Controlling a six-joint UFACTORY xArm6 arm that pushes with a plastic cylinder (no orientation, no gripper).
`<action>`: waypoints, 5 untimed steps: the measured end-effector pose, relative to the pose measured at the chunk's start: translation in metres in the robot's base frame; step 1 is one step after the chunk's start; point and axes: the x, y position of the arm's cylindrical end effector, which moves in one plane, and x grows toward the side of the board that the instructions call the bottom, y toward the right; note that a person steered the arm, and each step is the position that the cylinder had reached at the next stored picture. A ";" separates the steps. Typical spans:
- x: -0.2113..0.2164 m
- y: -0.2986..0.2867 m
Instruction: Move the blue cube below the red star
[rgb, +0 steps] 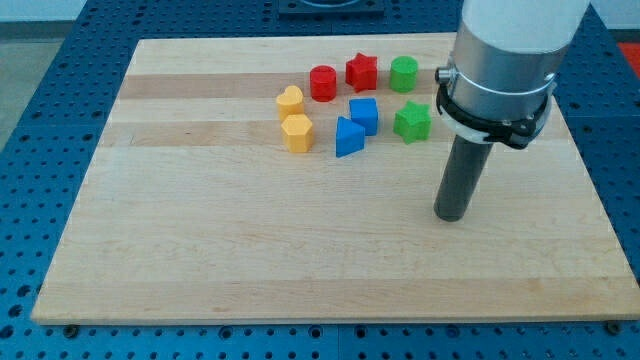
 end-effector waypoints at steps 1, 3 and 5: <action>0.000 0.000; 0.000 0.000; 0.001 -0.012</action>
